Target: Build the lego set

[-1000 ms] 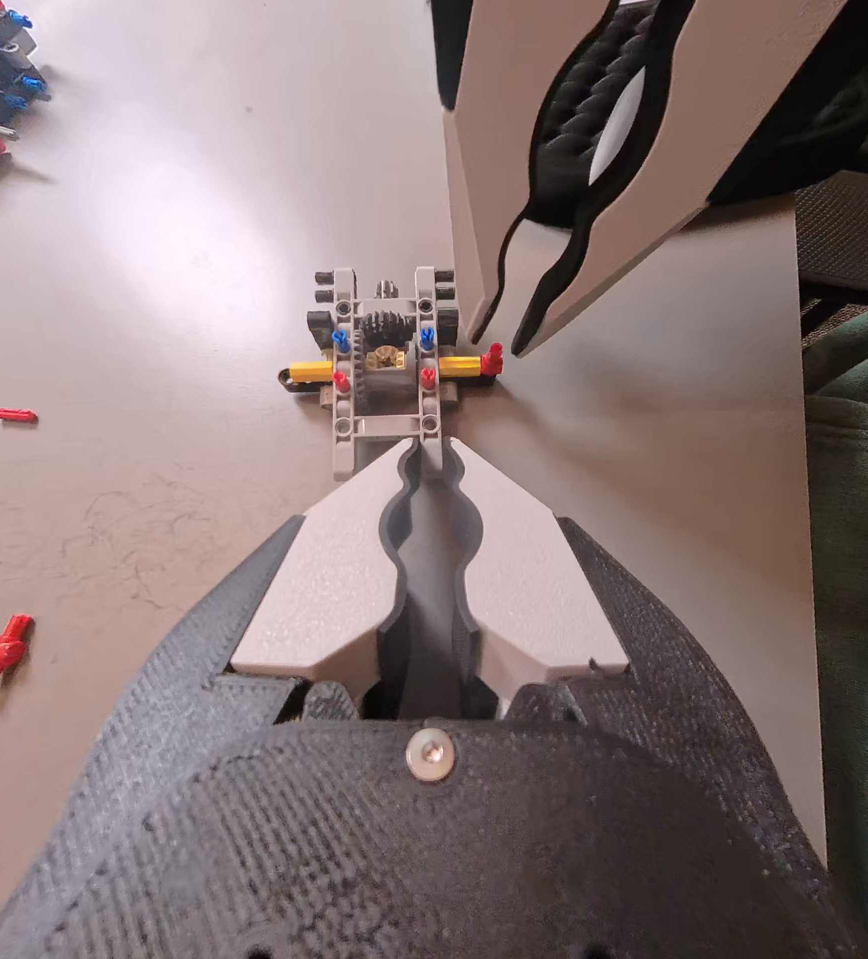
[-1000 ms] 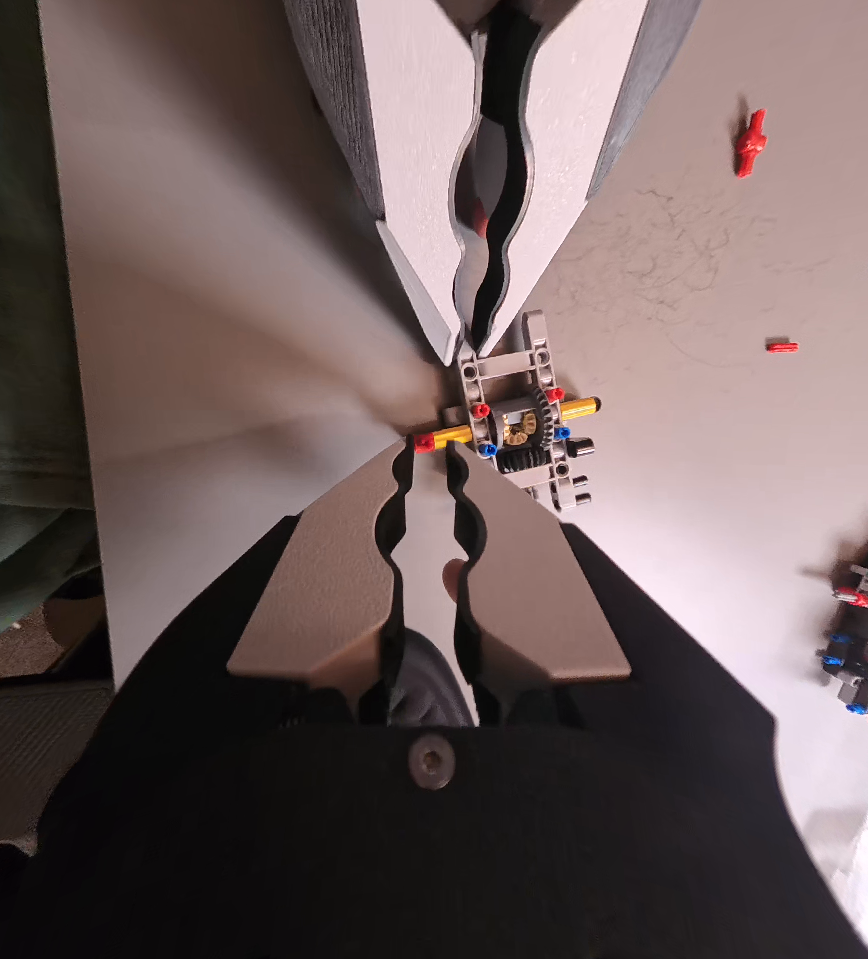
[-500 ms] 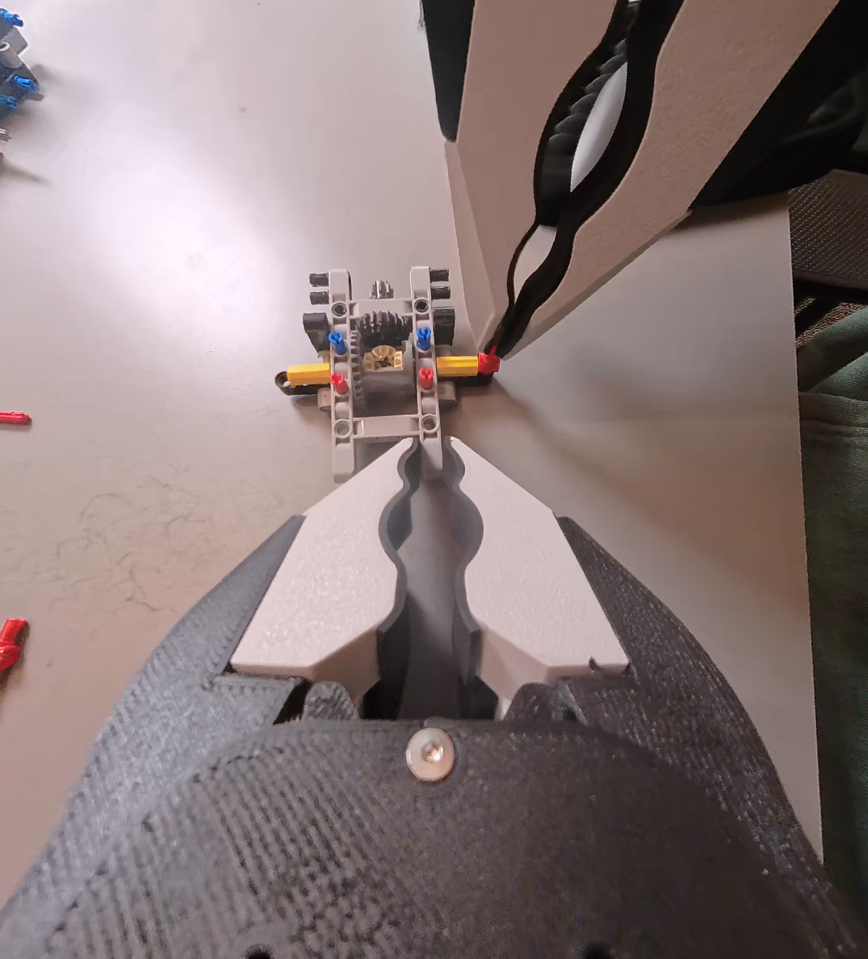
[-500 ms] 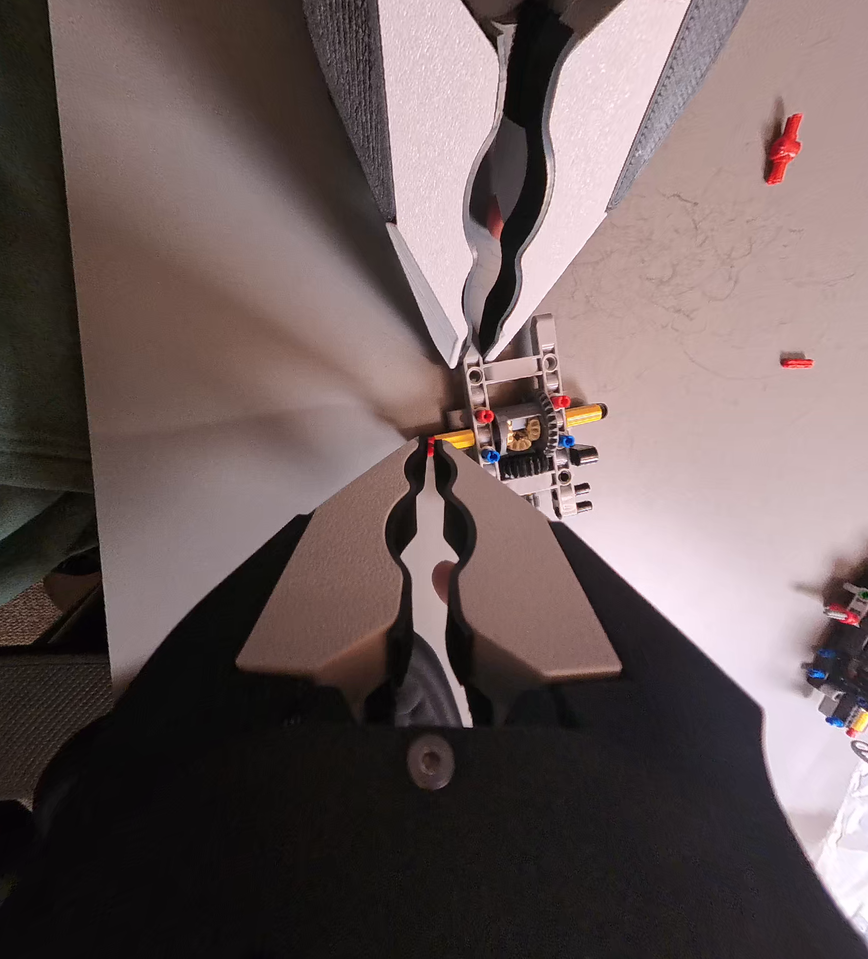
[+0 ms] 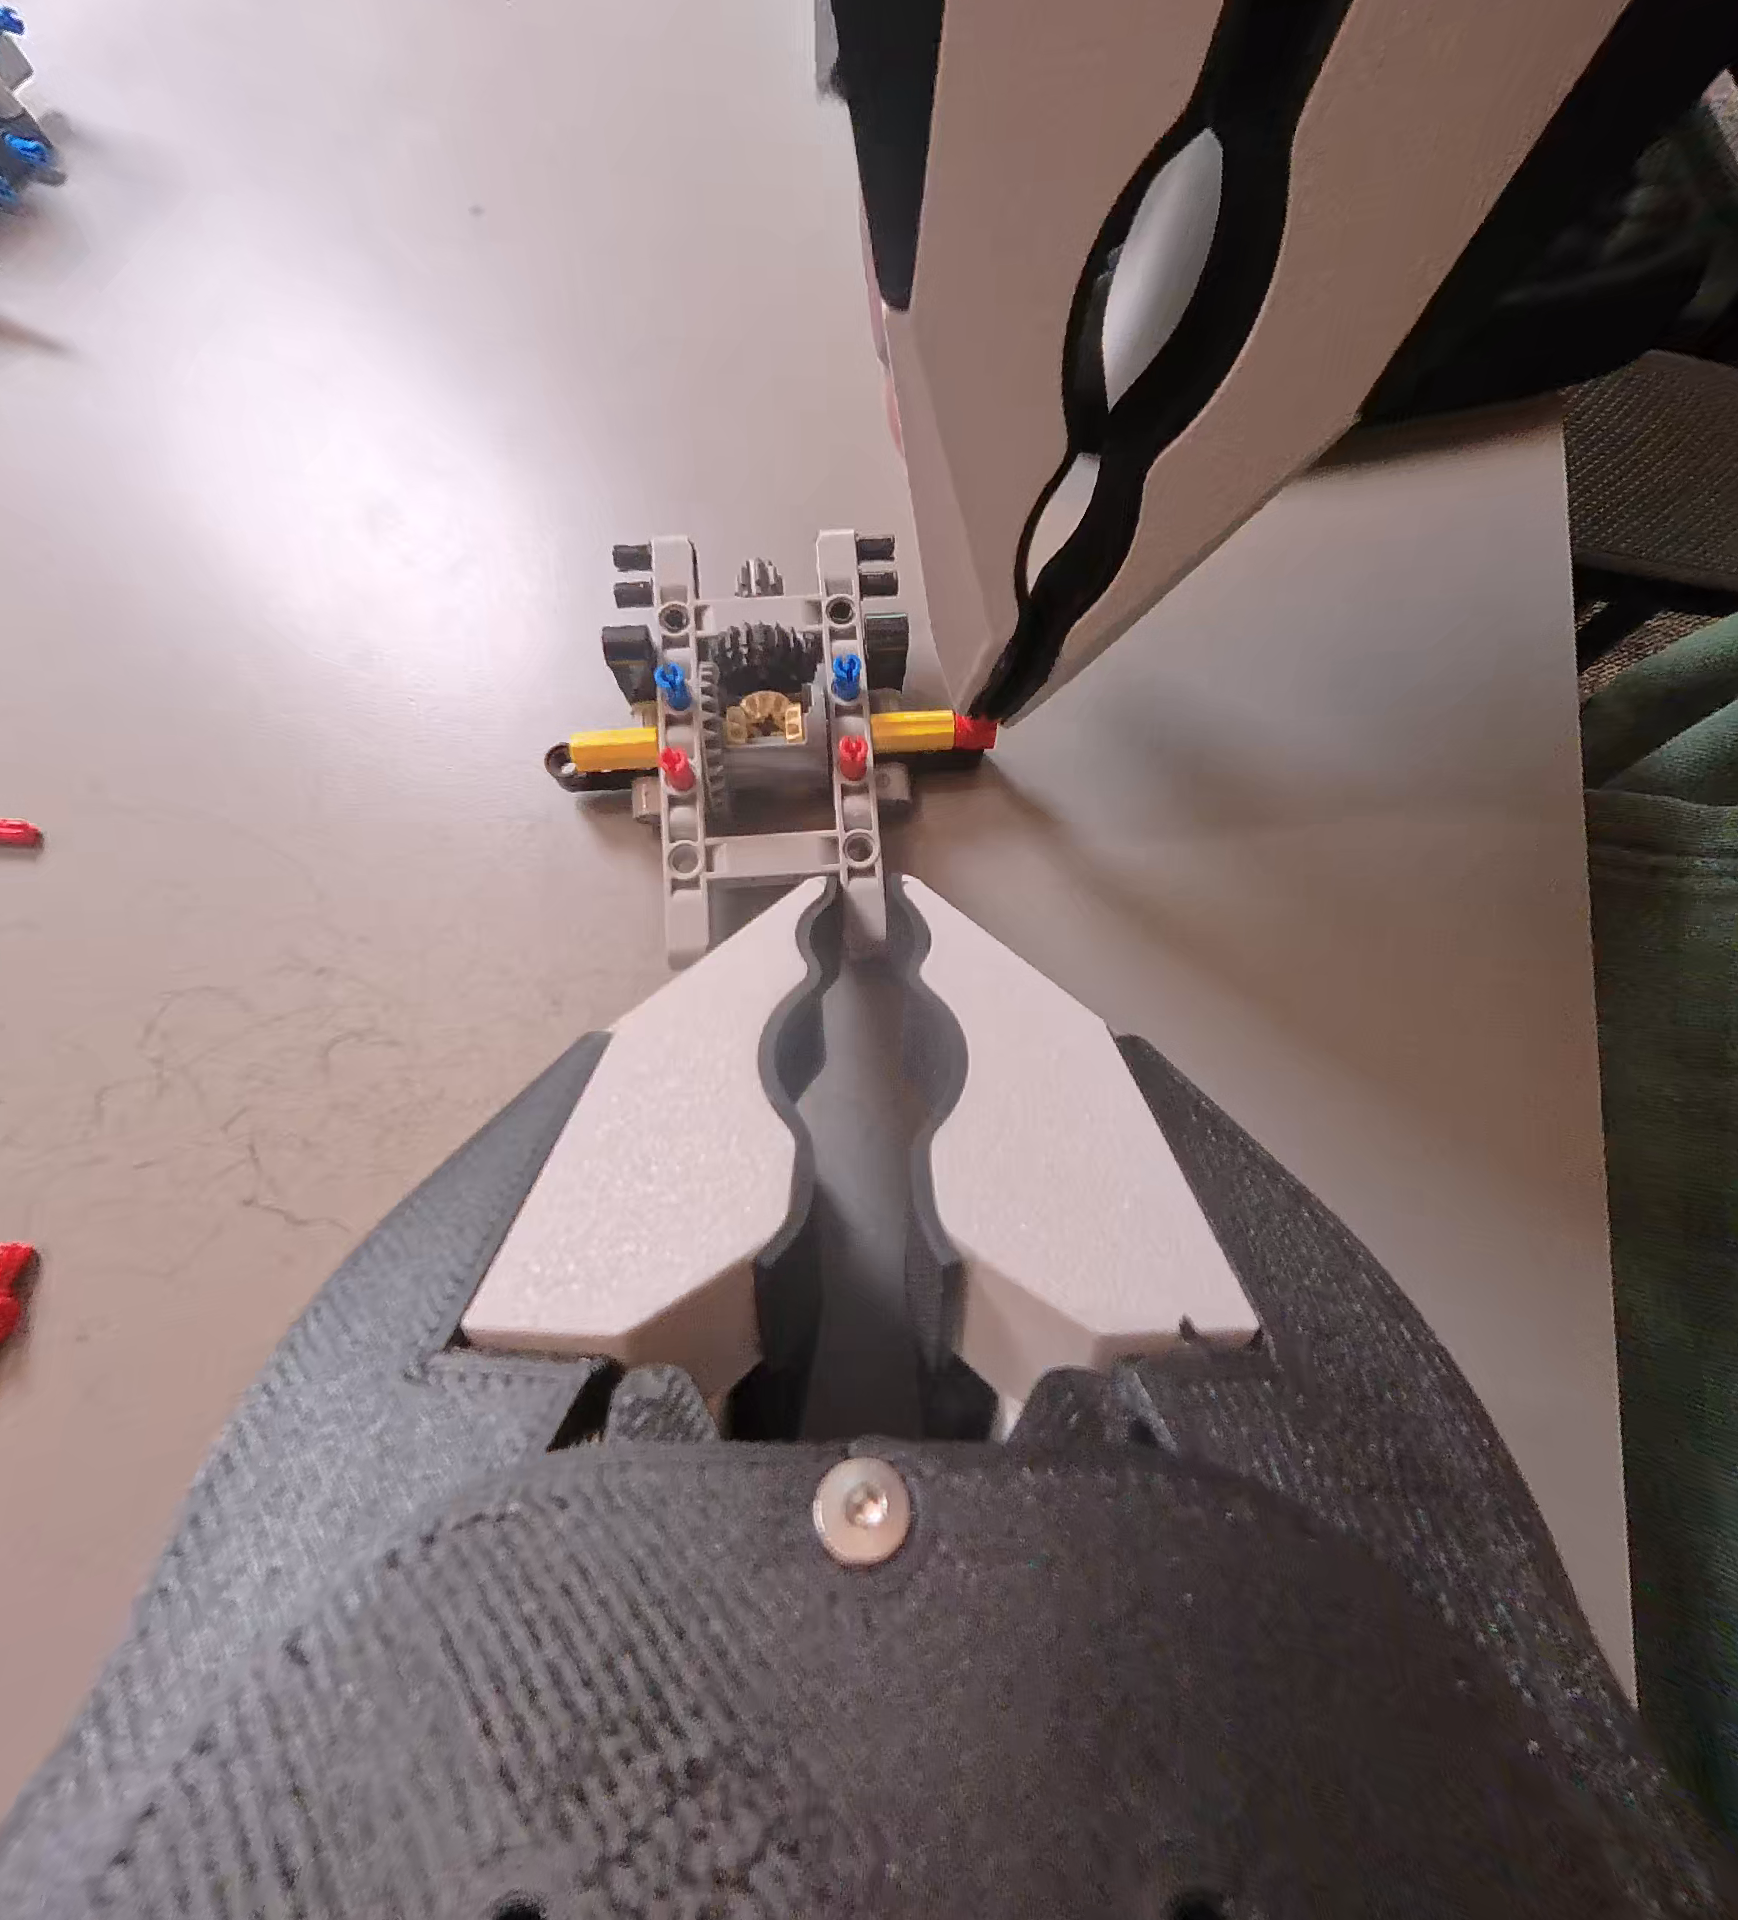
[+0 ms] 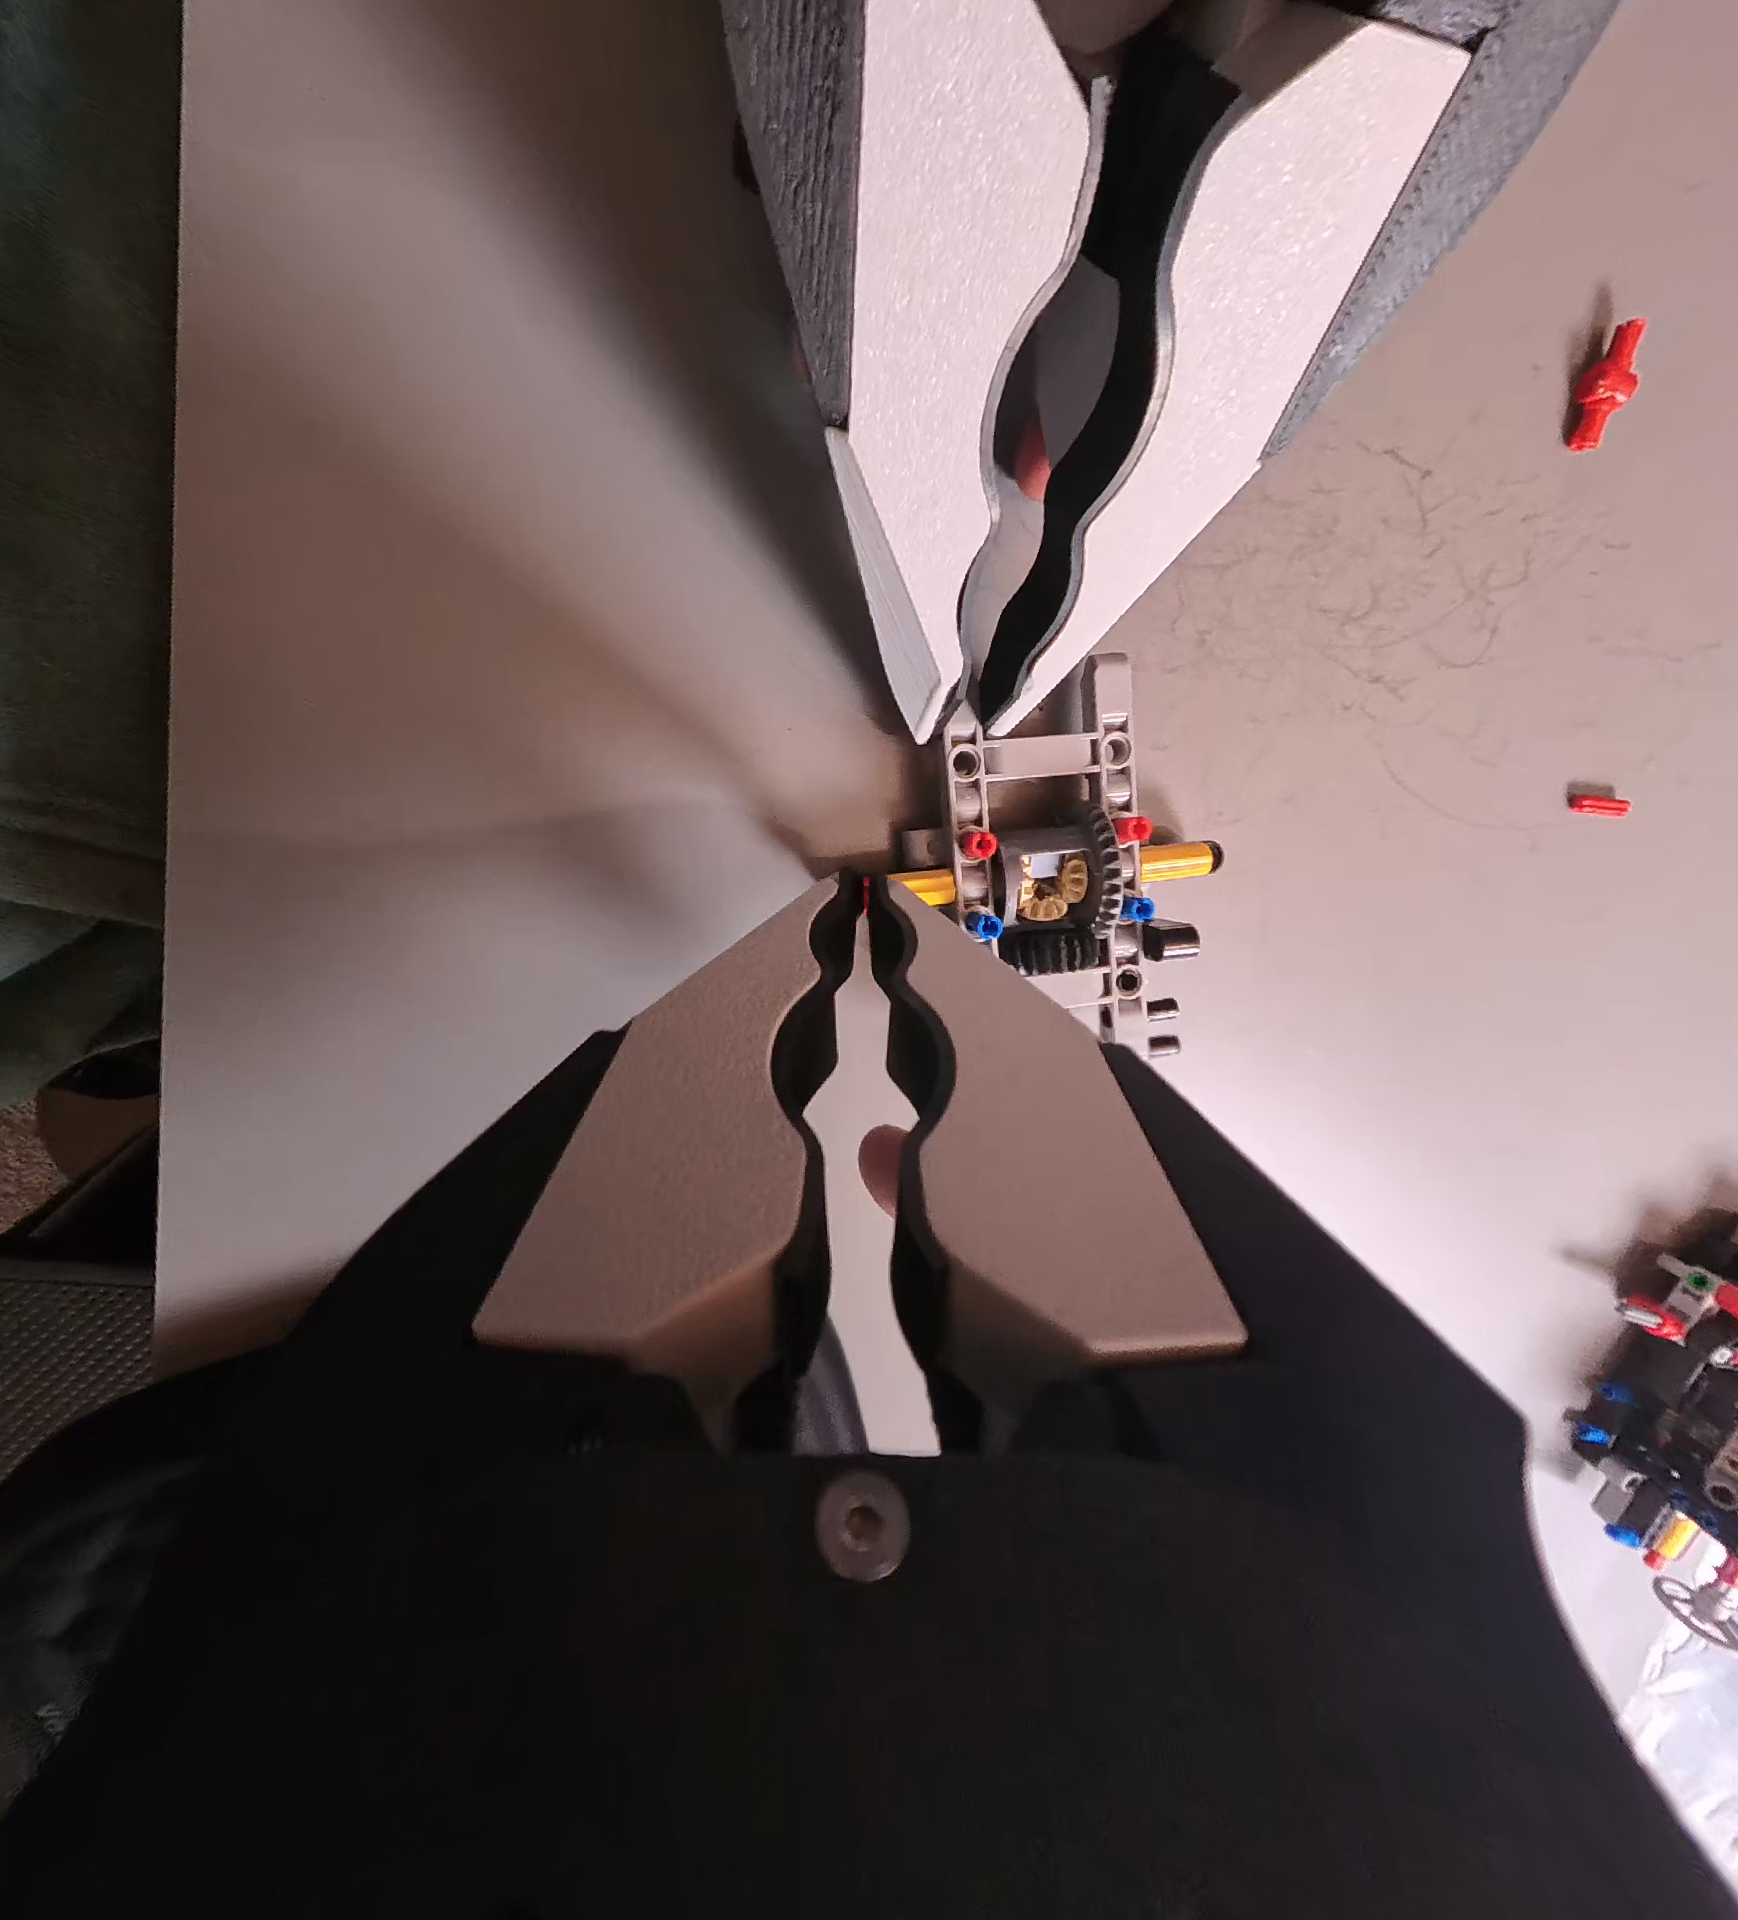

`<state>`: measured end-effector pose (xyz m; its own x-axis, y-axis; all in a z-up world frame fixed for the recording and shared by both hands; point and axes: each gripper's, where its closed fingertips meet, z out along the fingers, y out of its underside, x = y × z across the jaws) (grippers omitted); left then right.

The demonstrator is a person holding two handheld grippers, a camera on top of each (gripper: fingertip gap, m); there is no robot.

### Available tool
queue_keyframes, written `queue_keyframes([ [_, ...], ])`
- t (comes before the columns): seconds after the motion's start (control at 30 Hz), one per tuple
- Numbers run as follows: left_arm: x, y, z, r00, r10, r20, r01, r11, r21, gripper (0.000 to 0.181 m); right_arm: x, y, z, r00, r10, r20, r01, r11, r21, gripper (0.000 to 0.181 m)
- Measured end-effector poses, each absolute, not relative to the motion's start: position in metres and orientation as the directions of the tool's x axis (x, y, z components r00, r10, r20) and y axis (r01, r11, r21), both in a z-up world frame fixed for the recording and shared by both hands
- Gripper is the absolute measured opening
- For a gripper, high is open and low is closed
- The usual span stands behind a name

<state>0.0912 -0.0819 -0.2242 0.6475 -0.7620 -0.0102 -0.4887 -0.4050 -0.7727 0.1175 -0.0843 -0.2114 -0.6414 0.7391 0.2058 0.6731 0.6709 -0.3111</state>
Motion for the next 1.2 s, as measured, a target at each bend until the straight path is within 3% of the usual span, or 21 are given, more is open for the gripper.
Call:
queue_keyframes([
  [0.03, 0.091, -0.082, -0.224, 0.647, -0.763, -0.010, -0.488, -0.404, -0.774, 0.006, 0.118, -0.084, -0.211, -0.649, 0.733, 0.204, 0.666, 0.677, -0.314, 0.001],
  [0.4, 0.090, -0.081, -0.225, 0.641, -0.767, -0.021, -0.495, -0.393, -0.775, 0.006, 0.117, -0.086, -0.211, -0.710, 0.688, 0.153, 0.618, 0.712, -0.334, 0.002],
  [0.47, 0.089, -0.080, -0.223, 0.649, -0.761, -0.017, -0.485, -0.397, -0.779, 0.006, 0.115, -0.082, -0.211, -0.656, 0.739, 0.151, 0.663, 0.661, -0.353, 0.001],
  [0.53, 0.090, -0.081, -0.224, 0.646, -0.763, -0.002, -0.480, -0.404, -0.779, 0.006, 0.116, -0.082, -0.209, -0.602, 0.789, 0.125, 0.706, 0.598, -0.379, 0.020],
  [0.6, 0.090, -0.082, -0.224, 0.647, -0.763, 0.002, -0.477, -0.407, -0.779, 0.006, 0.115, -0.081, -0.208, -0.549, 0.824, 0.140, 0.734, 0.555, -0.392, 0.027],
  [0.73, 0.090, -0.083, -0.224, 0.653, -0.757, 0.002, -0.475, -0.411, -0.778, 0.006, 0.115, -0.088, -0.208, -0.401, 0.903, 0.155, 0.795, 0.427, -0.431, 0.023],
  [0.87, 0.089, -0.083, -0.223, 0.659, -0.752, 0.002, -0.472, -0.415, -0.778, 0.006, 0.116, -0.084, -0.215, -0.122, 0.983, 0.135, 0.868, 0.171, -0.466, 0.017],
  [1.0, 0.089, -0.084, -0.223, 0.662, -0.750, -0.002, -0.473, -0.416, -0.777, 0.005, 0.117, -0.084, -0.219, -0.035, 0.983, 0.179, 0.864, 0.120, -0.489, 0.009],
  [1.2, 0.089, -0.084, -0.224, 0.660, -0.751, -0.014, -0.482, -0.409, -0.774, 0.005, 0.116, -0.084, -0.214, -0.066, 0.969, 0.238, 0.860, 0.176, -0.479, 0.009],
])
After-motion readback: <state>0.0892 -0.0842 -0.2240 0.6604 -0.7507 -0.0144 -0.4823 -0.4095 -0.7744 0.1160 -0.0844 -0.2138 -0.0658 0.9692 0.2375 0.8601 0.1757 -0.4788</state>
